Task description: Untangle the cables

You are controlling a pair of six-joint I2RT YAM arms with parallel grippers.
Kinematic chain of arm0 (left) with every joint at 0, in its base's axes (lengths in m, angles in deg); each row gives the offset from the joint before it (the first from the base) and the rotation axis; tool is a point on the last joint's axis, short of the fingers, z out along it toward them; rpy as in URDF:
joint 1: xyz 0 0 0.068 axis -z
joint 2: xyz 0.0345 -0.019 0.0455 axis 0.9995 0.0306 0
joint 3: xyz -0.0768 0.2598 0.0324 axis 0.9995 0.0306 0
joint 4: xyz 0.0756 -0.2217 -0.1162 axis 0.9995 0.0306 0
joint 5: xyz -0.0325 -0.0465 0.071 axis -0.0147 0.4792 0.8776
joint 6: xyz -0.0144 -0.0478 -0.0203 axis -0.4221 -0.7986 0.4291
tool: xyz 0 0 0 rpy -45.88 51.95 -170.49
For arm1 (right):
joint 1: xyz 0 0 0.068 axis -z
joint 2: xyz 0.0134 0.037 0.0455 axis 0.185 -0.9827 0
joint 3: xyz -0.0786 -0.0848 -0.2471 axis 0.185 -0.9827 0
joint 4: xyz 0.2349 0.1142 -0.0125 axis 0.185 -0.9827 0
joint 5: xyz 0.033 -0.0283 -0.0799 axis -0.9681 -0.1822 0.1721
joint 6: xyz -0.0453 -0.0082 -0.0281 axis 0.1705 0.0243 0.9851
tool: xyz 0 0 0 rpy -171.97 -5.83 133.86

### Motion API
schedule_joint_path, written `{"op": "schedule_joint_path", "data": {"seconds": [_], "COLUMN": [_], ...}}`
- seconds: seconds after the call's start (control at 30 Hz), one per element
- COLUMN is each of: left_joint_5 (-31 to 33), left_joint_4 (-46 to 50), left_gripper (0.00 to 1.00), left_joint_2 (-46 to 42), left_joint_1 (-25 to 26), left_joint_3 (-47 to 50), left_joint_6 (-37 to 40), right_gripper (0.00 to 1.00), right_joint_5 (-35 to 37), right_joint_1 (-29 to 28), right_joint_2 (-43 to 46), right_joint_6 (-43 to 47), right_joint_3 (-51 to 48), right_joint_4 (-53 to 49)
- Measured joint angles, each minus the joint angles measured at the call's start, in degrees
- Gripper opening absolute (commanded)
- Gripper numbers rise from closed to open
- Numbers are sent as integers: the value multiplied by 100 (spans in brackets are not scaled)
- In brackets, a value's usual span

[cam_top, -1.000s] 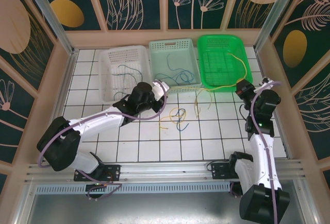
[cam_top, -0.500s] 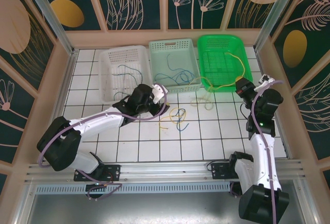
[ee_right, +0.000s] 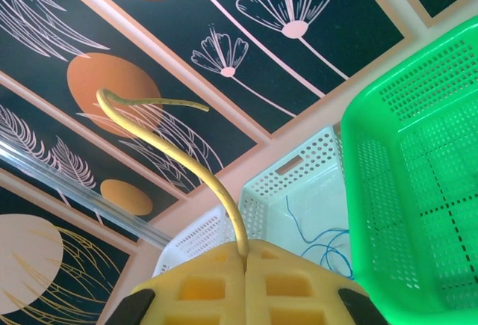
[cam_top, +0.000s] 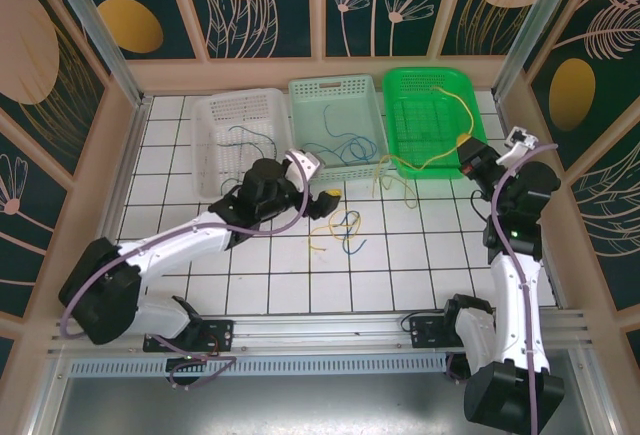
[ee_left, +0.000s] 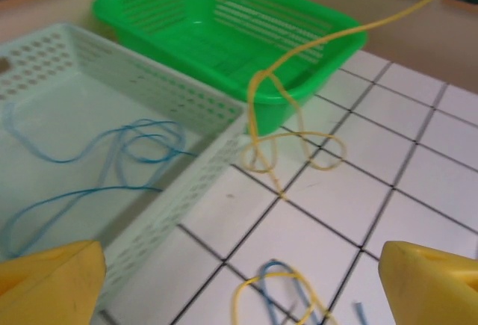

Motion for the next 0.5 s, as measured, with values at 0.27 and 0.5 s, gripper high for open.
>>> {"op": "schedule_joint_path", "data": {"seconds": [0.27, 0.5], "left_joint_5": [-503, -577], "left_joint_4": [-83, -103], "left_gripper": [84, 84], "left_joint_2": [1648, 2197], "left_joint_1": [275, 280], "left_joint_3": [-1294, -1624], "left_joint_6": [-470, -658], "right_gripper": [0, 0], "right_joint_5": [-15, -33], "right_joint_1": [-15, -15], "right_joint_2": [125, 136], "right_joint_6": [15, 179], "right_joint_3": [402, 1049], "right_joint_4": [-223, -695]}}
